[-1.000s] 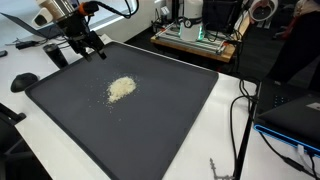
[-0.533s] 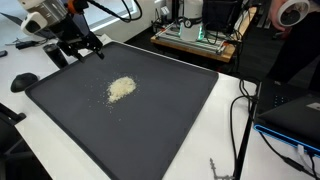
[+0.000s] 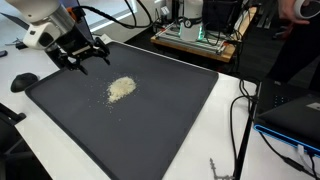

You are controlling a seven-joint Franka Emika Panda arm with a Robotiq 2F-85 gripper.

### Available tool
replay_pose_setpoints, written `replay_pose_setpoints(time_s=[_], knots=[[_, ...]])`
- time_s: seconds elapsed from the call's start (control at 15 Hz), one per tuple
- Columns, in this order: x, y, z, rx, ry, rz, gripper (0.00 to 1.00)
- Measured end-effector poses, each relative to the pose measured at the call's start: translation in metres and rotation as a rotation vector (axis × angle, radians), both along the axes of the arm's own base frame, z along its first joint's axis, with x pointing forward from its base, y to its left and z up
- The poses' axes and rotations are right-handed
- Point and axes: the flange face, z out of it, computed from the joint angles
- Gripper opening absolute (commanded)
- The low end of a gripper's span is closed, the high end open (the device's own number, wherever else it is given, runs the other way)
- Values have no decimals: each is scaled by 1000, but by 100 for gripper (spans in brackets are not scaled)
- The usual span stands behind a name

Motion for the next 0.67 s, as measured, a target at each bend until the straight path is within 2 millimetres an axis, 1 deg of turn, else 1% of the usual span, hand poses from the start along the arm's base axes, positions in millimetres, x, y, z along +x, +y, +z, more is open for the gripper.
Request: replay_pose_setpoints(time_s=[0.4,0.53,0.67], knots=[[2,18,0,77,0,272,100],[3,26,1,84,-9,312,100],[6,38,1,75,-34,344,100]])
